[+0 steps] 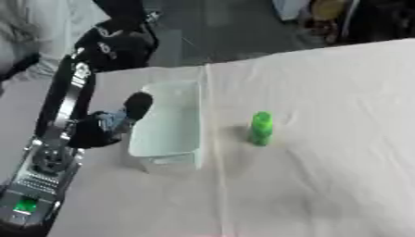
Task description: Pick up objects on the table and place them in the box.
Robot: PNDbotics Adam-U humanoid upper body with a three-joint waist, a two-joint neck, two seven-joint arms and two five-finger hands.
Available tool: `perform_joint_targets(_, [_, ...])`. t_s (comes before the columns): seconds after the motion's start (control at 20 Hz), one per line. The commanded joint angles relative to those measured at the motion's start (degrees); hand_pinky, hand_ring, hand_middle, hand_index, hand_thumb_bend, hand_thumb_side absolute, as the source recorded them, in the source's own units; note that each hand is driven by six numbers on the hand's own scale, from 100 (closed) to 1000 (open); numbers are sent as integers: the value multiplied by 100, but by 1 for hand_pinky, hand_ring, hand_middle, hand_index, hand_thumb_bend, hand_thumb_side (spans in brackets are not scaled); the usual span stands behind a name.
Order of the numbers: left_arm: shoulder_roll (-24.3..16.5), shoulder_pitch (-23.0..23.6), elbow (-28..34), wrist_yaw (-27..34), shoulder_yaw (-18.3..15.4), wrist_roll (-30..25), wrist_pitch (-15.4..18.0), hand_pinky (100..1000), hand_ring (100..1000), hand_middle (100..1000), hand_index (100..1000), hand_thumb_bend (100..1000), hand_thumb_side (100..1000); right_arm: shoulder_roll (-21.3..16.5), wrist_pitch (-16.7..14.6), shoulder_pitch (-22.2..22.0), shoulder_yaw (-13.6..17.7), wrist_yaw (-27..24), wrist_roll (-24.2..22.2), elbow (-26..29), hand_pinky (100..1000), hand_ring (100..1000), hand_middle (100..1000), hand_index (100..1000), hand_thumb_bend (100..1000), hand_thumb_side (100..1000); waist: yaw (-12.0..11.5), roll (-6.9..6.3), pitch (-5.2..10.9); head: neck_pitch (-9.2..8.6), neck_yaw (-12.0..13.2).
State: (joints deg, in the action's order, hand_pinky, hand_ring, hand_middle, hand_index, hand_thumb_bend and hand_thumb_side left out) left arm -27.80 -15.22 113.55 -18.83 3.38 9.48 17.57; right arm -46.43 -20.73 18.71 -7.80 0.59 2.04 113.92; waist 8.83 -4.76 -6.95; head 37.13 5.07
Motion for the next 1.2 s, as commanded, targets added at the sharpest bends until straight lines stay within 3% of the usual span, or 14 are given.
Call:
perform_joint_targets(0.05, [-133, -22, 104, 34, 9, -34, 5, 604, 634, 876, 804, 769, 771, 89, 334, 171, -185, 130, -7, 67, 861, 816, 805, 988, 100, 544, -11, 23, 65, 10, -109])
perform_joint_targets(0.45, [-131, -23, 104, 45, 41, -79, 14, 604, 634, 877, 804, 771, 772, 434, 819, 417, -546, 676, -375, 20, 878, 839, 853, 1000, 100, 543, -24, 14, 71, 4, -224])
perform_joint_targets(0.5, [-130, -23, 104, 46, 42, -82, 14, 604, 634, 877, 804, 772, 772, 483, 842, 454, -590, 686, -401, -16, 876, 837, 852, 1000, 100, 506, -25, 13, 71, 2, -235])
perform_joint_targets(0.55, [-128, -23, 104, 48, 44, -85, 14, 604, 634, 877, 804, 772, 771, 539, 862, 496, -644, 675, -446, -64, 874, 835, 852, 1000, 100, 548, -28, 11, 71, -2, -242])
perform_joint_targets(0.8, [-122, -35, 104, 52, 51, -94, 21, 605, 634, 877, 804, 772, 772, 729, 851, 638, -853, 584, -822, -243, 869, 826, 844, 1000, 100, 521, -37, 6, 66, -11, -246])
perform_joint_targets(1.2, [-115, -64, 104, 68, 56, -99, 36, 605, 634, 877, 804, 770, 773, 839, 653, 761, -1036, 733, -1112, -446, 866, 820, 850, 1000, 100, 554, -25, -1, 57, -61, -235])
